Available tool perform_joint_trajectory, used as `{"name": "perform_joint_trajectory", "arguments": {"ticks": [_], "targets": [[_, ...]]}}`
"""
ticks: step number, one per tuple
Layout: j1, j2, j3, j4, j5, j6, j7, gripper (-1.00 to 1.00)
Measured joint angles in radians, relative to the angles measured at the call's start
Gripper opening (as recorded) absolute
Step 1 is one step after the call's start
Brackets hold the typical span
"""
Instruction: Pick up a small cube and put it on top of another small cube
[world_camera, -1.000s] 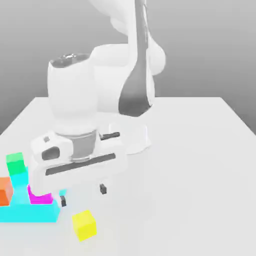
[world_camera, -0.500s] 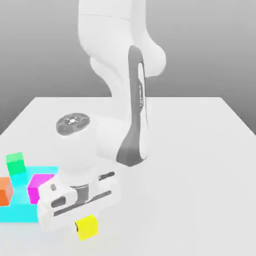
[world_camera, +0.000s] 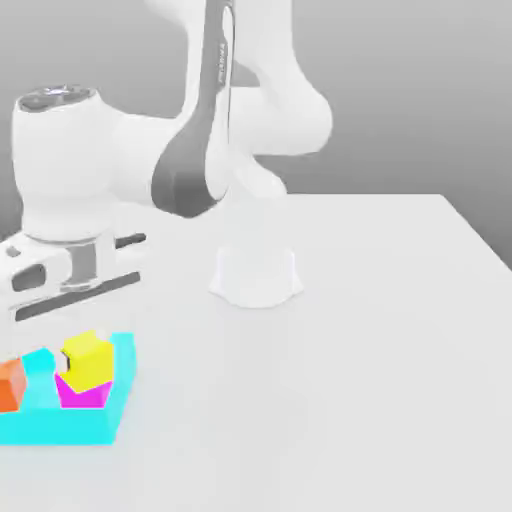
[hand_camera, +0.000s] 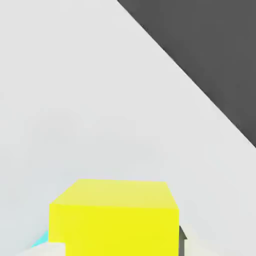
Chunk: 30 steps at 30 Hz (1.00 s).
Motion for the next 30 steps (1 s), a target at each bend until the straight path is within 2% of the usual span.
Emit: {"name": "perform_joint_trajectory", "arguments": {"ticks": [7,16,22,30], "targets": [[-0.064,-0.119,-0.102,-0.009,-0.077,-0.098,-0.394,-1.0],[-0.111,-0.182,-0.292,-0.034,-0.131,-0.175,-0.926,-1.0],[-0.069,-0.115,-0.335,-0.052,-0.046,-0.142,-1.059,-1.0],[-0.04,0.025,-0.359,-0.075,0.077,0.004,-1.15,-1.0]]}}
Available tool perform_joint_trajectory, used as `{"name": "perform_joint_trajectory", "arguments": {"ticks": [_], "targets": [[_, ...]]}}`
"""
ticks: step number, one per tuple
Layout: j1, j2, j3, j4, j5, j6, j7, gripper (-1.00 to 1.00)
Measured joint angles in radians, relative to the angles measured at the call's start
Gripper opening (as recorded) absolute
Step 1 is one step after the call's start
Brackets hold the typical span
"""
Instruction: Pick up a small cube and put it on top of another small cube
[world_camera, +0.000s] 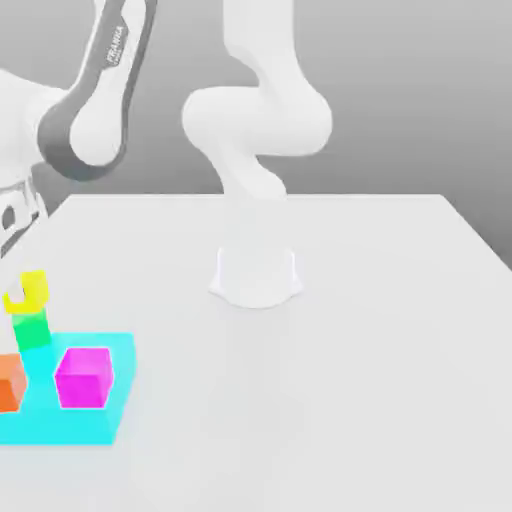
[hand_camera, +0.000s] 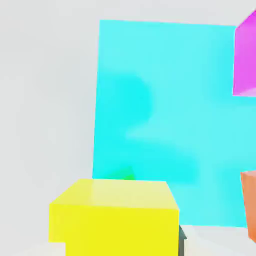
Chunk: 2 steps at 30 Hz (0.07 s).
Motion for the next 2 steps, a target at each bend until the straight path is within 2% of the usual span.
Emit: {"name": "perform_joint_trajectory", "arguments": {"ticks": [1,2], "targets": [[-0.002,0.018,0.001,-0.004,0.011,0.02,-0.008,1.0],[-0.004,0.018,0.002,-0.004,0.011,0.02,-0.008,1.0]]}}
